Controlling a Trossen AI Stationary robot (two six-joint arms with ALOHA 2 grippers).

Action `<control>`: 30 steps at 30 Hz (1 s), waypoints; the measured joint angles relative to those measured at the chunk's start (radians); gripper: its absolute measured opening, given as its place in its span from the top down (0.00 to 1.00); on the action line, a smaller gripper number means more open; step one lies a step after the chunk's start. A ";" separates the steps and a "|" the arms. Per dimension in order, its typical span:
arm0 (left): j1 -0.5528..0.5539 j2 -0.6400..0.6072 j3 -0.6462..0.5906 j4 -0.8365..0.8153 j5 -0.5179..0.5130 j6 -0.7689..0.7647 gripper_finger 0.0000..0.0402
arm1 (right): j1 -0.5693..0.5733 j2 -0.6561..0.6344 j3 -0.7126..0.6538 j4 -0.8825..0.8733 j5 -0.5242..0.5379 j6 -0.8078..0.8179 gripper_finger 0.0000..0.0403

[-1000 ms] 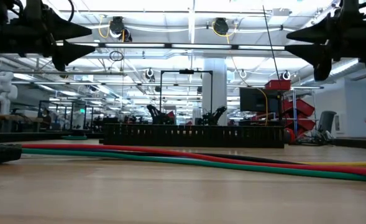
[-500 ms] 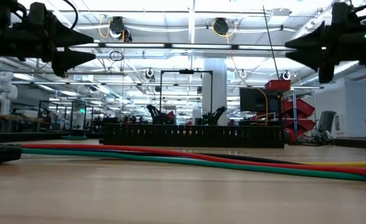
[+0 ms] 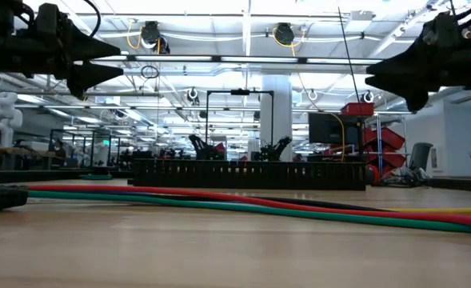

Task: Ziptie cables
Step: Wrap the cables together using a zip tie

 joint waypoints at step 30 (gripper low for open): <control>-0.241 0.784 0.427 -0.391 0.044 -0.073 0.37 | 0.051 0.674 0.129 0.229 -0.264 0.222 0.62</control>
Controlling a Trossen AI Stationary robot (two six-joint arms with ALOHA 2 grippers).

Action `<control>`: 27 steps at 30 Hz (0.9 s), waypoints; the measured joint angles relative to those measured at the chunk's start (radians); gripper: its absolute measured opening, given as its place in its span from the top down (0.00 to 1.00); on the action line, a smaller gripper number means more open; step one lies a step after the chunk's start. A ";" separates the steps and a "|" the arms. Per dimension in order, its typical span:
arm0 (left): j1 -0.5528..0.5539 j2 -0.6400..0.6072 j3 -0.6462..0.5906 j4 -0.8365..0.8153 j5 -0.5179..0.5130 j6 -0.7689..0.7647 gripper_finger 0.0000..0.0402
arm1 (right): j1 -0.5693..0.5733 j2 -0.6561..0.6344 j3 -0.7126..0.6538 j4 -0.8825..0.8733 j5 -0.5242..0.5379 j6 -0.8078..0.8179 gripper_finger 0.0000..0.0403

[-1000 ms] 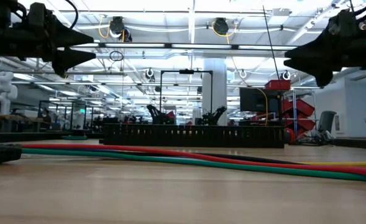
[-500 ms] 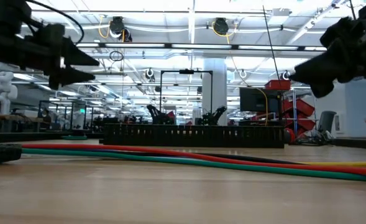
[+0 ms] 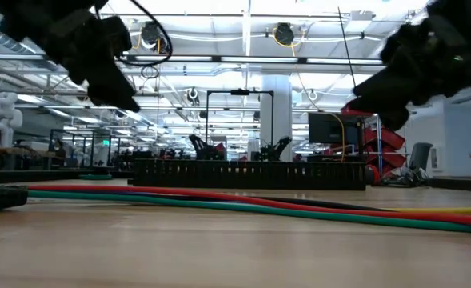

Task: Ziptie cables
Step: Wrap the cables together using a zip tie

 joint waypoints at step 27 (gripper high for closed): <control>-0.523 0.479 0.092 -0.357 -0.118 -0.163 0.58 | 0.142 0.718 0.451 0.044 0.048 0.061 0.62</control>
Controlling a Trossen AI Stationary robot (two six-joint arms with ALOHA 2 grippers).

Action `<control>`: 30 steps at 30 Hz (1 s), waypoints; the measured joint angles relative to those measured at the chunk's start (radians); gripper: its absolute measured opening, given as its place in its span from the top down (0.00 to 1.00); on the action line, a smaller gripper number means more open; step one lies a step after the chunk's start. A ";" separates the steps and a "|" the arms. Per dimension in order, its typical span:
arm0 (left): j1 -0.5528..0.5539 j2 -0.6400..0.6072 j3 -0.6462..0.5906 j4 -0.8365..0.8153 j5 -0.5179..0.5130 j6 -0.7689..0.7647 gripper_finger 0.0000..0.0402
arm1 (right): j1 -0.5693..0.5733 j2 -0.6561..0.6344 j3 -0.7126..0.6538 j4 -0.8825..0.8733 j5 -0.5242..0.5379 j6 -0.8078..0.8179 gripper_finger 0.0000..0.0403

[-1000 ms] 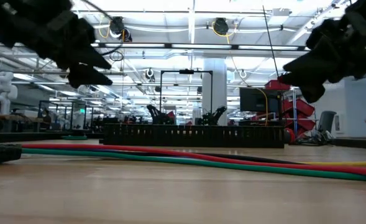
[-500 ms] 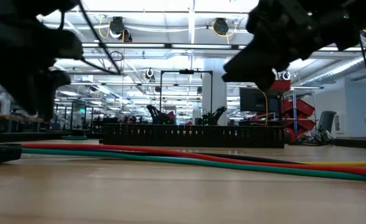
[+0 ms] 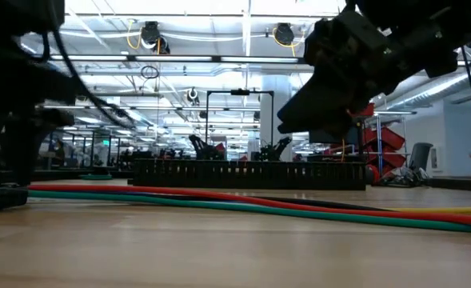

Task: Ziptie cables
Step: Wrap the cables together using a zip tie

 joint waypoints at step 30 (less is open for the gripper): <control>0.052 0.153 0.416 -0.324 -0.080 -0.028 1.00 | -0.013 0.080 0.176 -0.031 0.045 -0.284 0.96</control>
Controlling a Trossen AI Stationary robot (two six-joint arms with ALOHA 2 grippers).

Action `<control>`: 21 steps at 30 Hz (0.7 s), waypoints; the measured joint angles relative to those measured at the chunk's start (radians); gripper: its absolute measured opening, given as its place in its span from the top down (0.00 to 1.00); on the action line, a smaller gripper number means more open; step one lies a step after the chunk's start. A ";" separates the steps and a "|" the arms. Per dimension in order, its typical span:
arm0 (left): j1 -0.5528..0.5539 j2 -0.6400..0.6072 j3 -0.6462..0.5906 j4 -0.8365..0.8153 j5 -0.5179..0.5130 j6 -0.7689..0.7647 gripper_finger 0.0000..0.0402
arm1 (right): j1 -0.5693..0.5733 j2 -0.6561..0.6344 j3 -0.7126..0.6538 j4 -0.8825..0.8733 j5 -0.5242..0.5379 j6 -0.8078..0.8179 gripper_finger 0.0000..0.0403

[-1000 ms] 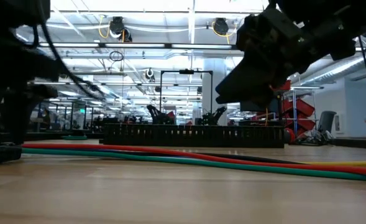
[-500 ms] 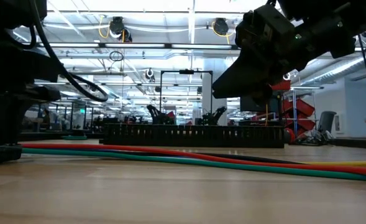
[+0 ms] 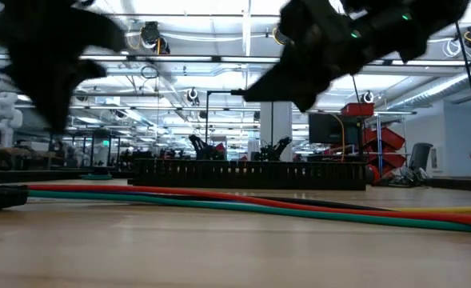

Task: Ziptie cables
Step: Wrap the cables together using a zip tie

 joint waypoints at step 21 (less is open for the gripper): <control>0.036 0.118 0.109 -0.015 -0.029 0.007 1.00 | 0.024 0.418 0.530 -0.238 0.048 -0.200 0.83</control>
